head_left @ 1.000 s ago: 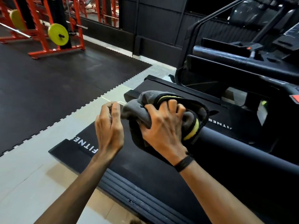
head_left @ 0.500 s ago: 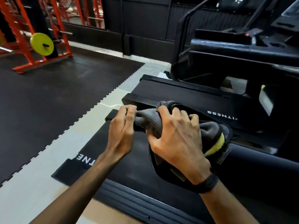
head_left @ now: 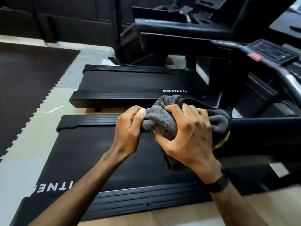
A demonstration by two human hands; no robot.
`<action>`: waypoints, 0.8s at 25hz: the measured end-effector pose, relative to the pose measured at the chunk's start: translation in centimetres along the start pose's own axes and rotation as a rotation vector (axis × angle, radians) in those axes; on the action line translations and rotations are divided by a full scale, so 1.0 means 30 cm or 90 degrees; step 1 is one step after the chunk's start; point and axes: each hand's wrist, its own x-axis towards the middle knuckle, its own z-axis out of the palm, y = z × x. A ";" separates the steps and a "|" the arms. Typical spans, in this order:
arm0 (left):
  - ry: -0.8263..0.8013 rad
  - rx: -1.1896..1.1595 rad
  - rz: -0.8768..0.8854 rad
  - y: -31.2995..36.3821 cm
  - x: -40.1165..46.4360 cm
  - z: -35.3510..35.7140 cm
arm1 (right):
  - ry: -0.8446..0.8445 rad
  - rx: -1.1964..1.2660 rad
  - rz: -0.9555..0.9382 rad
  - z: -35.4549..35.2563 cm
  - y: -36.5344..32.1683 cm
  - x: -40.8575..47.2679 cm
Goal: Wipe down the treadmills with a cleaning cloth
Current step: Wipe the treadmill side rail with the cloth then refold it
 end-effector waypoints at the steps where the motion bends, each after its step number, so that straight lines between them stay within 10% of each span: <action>1: -0.031 -0.011 -0.001 0.002 -0.003 -0.022 | 0.021 -0.016 0.038 0.001 -0.028 -0.016; 8: -0.174 -0.094 -0.002 0.020 -0.035 -0.110 | 0.162 -0.094 0.239 0.066 -0.201 -0.193; 20: -0.230 -0.131 -0.008 0.074 -0.038 -0.080 | 0.047 0.067 0.361 -0.024 -0.255 -0.299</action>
